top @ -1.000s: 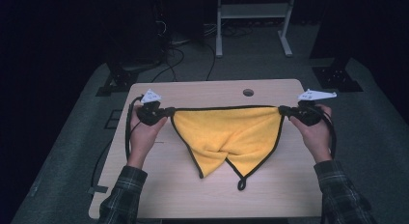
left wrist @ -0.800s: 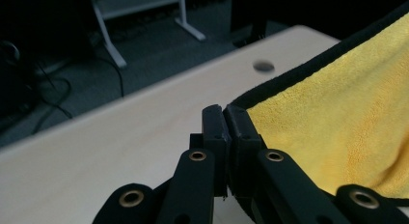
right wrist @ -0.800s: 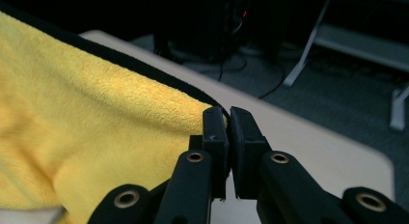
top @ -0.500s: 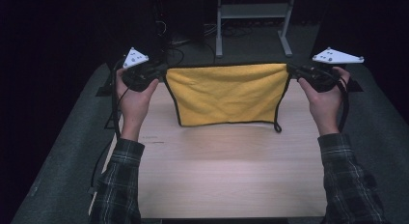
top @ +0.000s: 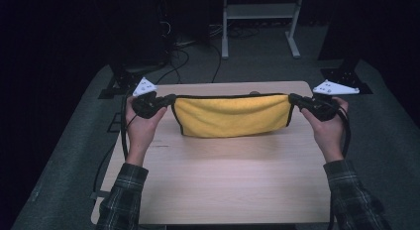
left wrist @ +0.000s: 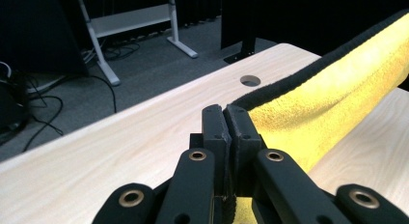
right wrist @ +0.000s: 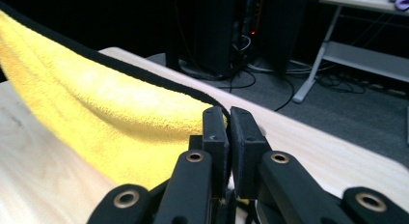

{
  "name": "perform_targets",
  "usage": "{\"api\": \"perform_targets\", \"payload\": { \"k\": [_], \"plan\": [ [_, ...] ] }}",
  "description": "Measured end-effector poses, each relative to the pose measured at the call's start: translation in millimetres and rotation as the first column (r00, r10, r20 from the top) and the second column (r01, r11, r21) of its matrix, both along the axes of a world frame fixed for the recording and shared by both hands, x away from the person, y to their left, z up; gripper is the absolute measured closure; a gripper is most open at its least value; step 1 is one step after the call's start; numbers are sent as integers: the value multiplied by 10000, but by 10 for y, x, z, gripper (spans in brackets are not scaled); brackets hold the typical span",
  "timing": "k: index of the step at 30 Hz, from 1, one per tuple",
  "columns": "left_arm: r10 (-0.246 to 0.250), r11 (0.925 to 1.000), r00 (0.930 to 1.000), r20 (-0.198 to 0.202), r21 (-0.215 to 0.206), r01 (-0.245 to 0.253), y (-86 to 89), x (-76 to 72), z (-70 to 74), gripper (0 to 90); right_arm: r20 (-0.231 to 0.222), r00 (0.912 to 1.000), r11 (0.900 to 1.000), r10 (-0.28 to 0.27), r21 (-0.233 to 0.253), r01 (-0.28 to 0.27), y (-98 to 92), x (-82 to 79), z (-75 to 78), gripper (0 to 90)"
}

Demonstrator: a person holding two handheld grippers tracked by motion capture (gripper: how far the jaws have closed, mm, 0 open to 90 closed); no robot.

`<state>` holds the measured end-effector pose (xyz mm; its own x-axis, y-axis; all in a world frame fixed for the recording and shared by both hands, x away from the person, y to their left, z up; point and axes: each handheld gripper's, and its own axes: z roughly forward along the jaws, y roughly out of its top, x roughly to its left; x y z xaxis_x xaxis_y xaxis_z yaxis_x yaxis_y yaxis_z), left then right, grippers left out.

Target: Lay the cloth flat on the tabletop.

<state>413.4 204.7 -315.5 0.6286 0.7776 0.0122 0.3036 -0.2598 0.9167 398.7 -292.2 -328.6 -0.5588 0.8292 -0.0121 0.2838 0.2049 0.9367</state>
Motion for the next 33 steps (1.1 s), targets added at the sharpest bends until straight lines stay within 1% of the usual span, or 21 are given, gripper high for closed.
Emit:
{"api": "perform_targets", "payload": {
  "k": [3,5,10,14,17,19,22,24,26,29,31,33],
  "plan": [
    [-92,9999,9996,-253,-137,89,23,-33,-100,874,-104,9998,9999,171,26,-171,-14,-63,-98,850],
    [-132,9999,9992,-386,-90,129,34,-59,-175,874,-244,9993,9996,267,104,-265,-20,-110,-177,850],
    [-201,9997,9973,-701,-132,192,46,-105,-327,874,-566,9974,9990,442,26,-441,-38,-176,-330,849],
    [-312,9992,9943,-1019,-260,287,75,-141,-440,873,-818,9950,9983,580,36,-579,-53,-222,-439,849],
    [-377,9992,9914,-1255,-209,354,80,-177,-546,874,-1067,9919,9976,687,53,-685,-63,-275,-550,849],
    [-479,9988,9872,-1521,-103,468,82,-204,-617,874,-1221,9898,9973,732,-22,-740,-65,-299,-614,849],
    [-608,9981,9837,-1692,-15,614,86,-263,-702,874,-1505,9849,9960,857,-126,-886,-74,-348,-688,849],
    [-663,9976,9816,-1792,66,686,93,-301,-743,873,-1603,9816,9943,1039,-57,-1062,-86,-389,-727,849],
    [-768,9970,9776,-1960,-22,779,103,-351,-804,873,-1739,9780,9928,1152,-123,-1191,-100,-433,-770,849],
    [-868,9960,9717,-2197,35,897,101,-420,-881,873,-1969,9719,9907,1286,-186,-1349,-115,-503,-831,849],
    [-922,9952,9691,-2289,114,974,102,-464,-913,873,-2094,9679,9888,1391,-248,-1475,-119,-554,-862,849],
    [-999,9946,9653,-2414,33,1038,108,-520,-939,873,-2167,9650,9870,1476,-301,-1577,-118,-602,-886,848]
  ]
}}
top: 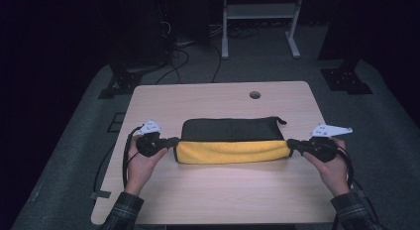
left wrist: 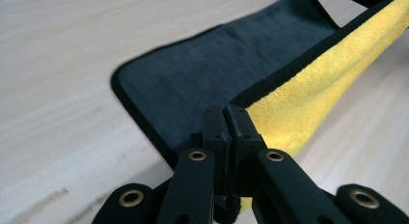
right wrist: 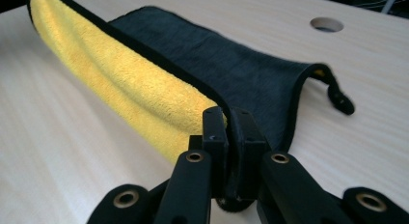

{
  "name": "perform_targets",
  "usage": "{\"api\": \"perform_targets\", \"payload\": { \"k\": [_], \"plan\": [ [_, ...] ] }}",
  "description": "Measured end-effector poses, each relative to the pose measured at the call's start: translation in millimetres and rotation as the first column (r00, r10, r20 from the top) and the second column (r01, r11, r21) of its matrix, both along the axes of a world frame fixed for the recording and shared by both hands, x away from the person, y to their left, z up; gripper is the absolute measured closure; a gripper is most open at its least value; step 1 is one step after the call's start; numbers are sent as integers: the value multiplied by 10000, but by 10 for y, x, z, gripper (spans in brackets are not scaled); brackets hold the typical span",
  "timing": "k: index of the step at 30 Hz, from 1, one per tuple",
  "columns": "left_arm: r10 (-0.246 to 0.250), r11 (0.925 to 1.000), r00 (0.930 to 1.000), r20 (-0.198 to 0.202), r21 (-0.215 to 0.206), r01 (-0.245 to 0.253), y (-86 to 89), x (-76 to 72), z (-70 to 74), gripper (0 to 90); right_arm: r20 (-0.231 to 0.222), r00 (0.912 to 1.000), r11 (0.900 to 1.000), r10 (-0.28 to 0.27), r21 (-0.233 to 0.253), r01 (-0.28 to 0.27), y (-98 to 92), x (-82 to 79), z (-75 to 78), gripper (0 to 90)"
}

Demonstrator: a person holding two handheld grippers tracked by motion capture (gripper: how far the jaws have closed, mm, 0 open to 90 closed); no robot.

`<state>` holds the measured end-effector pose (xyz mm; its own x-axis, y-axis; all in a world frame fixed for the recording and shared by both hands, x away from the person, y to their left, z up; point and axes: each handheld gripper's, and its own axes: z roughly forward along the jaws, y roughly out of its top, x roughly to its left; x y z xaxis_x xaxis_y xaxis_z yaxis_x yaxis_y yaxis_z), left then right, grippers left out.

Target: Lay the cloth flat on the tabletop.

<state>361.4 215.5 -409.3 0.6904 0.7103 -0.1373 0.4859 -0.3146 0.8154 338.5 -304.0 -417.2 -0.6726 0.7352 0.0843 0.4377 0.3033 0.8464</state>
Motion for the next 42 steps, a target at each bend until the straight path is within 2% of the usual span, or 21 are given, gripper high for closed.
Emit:
{"api": "perform_targets", "payload": {
  "k": [3,12,17,21,26,32,36,37,39,42],
  "plan": [
    [-138,9998,9999,-100,-116,137,25,-101,-15,873,-75,9997,9997,219,-143,-220,-7,-98,-24,849],
    [-468,9983,9980,-432,-364,452,108,-445,-76,873,-441,9950,9957,899,-166,-907,-34,-439,-115,848],
    [-638,9978,9945,-834,-221,621,135,-597,-190,873,-936,9883,9905,1205,-553,-1260,-3,-594,-232,848],
    [-856,9963,9896,-1156,-146,845,135,-729,-276,873,-1276,9826,9847,1347,-938,-1471,19,-651,-304,847],
    [-1187,9929,9817,-1491,-84,1188,93,-882,-355,872,-1546,9801,9820,1242,-1223,-1437,4,-680,-351,845],
    [-1455,9885,9698,-1956,113,1506,51,-1001,-464,871,-1884,9743,9803,1237,-1291,-1495,-24,-709,-415,843],
    [-1475,9868,9655,-2147,339,1584,25,-1048,-518,861,-2246,9649,9755,1364,-1391,-1703,-20,-735,-483,841],
    [-1485,9862,9656,-2136,402,1606,17,-1050,-532,861,-2315,9633,9749,1362,-1414,-1719,-18,-738,-499,838],
    [-1438,9872,9690,-2007,396,1547,18,-1045,-519,807,-2297,9630,9747,1412,-1382,-1758,-19,-730,-503,821],
    [-1185,9924,9823,-1450,163,1221,54,-1030,-448,679,-1917,9718,9842,1375,-840,-1559,-61,-724,-445,704]
  ]
}}
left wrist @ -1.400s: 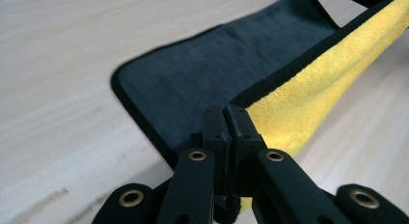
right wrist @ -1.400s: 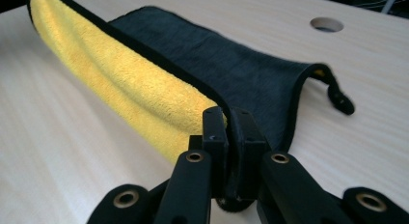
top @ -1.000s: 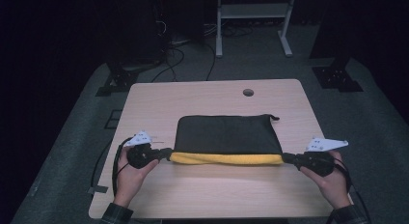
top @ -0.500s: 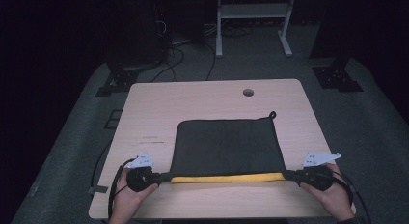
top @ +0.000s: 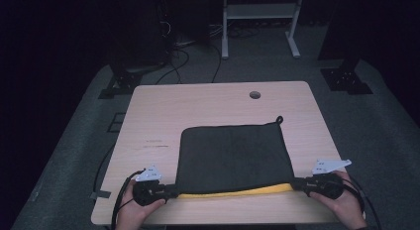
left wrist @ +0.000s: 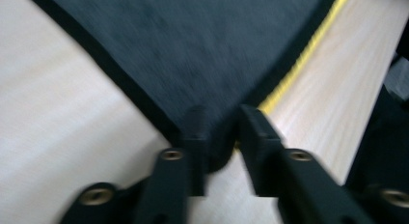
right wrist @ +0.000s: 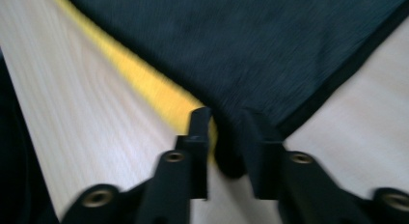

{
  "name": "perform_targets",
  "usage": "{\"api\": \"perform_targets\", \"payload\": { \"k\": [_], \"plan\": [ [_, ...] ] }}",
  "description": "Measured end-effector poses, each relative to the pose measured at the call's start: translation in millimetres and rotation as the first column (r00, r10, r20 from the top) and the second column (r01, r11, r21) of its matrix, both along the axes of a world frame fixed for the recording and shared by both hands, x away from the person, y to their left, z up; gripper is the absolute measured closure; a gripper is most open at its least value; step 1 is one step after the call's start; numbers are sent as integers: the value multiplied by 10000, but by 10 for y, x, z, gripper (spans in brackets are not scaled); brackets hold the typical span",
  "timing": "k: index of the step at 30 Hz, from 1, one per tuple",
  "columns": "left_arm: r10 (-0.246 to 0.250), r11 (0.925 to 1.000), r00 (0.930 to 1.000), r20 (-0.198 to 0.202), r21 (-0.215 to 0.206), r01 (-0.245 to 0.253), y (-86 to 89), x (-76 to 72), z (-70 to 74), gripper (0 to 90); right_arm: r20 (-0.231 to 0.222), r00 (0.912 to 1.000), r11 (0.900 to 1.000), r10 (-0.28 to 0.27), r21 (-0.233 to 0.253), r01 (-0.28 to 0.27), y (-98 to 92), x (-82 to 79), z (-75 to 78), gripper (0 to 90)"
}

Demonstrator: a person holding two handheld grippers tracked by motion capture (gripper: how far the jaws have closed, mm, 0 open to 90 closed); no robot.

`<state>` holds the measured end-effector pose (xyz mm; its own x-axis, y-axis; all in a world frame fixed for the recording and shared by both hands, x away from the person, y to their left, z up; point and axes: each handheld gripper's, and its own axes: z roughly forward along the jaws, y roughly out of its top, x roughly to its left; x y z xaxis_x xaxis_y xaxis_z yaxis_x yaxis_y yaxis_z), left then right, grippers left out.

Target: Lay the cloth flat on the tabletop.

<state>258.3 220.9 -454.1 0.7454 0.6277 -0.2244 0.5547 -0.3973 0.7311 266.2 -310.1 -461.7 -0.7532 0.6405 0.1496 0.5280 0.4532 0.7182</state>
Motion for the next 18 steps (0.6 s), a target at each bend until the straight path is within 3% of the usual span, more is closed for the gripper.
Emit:
{"api": "perform_targets", "payload": {
  "k": [4,7,11,18],
  "plan": [
    [233,9988,9990,372,-431,-217,74,26,72,619,617,9966,9953,-543,832,491,-91,8,93,630],
    [385,9988,9973,633,-313,-366,112,85,88,624,1103,9878,9903,-1100,967,995,-129,51,133,553],
    [639,9979,9944,840,-142,-630,82,200,65,608,1479,9730,9841,-1771,411,1729,-131,191,84,461],
    [1110,9936,9876,1110,90,-1127,-24,451,53,575,1504,9459,9521,-2875,-628,2993,-155,494,-73,423]
  ]
}}
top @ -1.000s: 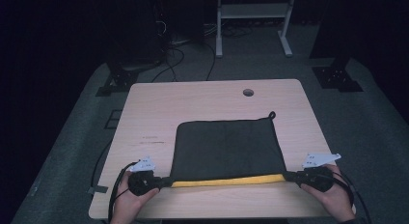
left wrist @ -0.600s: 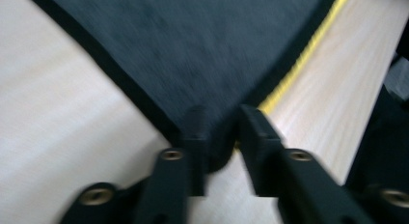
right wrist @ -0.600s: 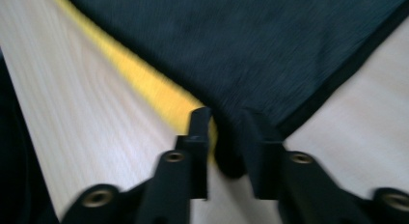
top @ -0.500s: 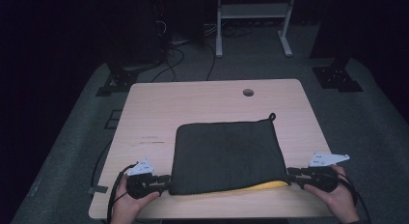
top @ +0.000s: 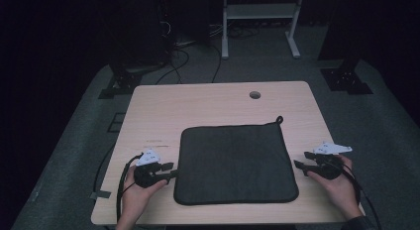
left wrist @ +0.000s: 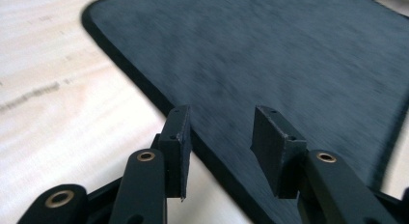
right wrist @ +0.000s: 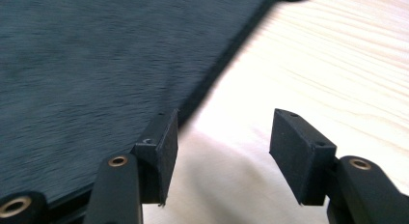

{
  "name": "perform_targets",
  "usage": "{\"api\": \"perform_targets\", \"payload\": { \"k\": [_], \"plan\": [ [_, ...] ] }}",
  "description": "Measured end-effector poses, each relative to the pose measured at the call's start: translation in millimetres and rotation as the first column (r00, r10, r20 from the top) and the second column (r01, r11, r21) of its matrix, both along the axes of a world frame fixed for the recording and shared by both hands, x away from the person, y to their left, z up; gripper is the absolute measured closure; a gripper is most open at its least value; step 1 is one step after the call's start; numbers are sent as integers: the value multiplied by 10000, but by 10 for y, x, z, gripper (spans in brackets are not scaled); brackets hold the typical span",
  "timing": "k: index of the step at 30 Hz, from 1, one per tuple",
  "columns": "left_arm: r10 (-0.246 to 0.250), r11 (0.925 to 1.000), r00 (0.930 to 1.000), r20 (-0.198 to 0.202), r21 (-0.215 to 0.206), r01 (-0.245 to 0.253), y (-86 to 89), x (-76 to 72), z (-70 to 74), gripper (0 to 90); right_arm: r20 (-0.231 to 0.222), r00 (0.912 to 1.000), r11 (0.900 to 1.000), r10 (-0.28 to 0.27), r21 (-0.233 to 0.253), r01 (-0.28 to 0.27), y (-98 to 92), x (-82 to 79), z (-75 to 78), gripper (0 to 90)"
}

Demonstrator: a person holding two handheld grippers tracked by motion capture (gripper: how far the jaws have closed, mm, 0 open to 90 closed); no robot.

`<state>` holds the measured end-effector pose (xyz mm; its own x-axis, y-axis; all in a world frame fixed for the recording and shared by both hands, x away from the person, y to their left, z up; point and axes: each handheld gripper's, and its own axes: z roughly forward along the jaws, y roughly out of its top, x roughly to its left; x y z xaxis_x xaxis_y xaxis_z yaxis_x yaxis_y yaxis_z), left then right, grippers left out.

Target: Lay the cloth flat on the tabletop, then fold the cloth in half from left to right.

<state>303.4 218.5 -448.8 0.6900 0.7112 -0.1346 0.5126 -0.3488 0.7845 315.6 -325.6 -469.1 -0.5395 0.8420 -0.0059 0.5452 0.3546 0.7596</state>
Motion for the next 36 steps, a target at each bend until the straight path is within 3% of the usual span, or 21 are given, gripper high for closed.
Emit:
{"api": "perform_targets", "payload": {
  "k": [7,13,19,23,26,32,36],
  "plan": [
    [445,9987,9989,112,254,-448,-132,316,-54,505,-241,9957,9949,-896,-489,884,-79,163,-100,402],
    [907,9920,9959,35,873,-907,-296,482,-152,438,-288,9927,9931,-1171,6,1171,-151,186,-140,370],
    [1273,9819,9917,-200,1438,-1232,-334,540,-236,441,-129,9924,9924,-1223,140,1225,-155,184,-164,348],
    [1326,9768,9911,139,1677,-1331,-345,516,-252,454,-140,9923,9922,-1233,146,1235,-154,183,-164,348],
    [1512,9751,9881,298,1593,-1540,-351,488,-268,459,-147,9924,9924,-1222,133,1224,-152,179,-164,342],
    [1522,9773,9876,386,1432,-1562,-359,451,-275,626,-153,9923,9923,-1228,143,1230,-150,176,-165,341],
    [1460,9805,9891,192,1301,-1473,-371,455,-268,770,-157,9924,9924,-1223,140,1225,-150,176,-164,339]
  ]
}}
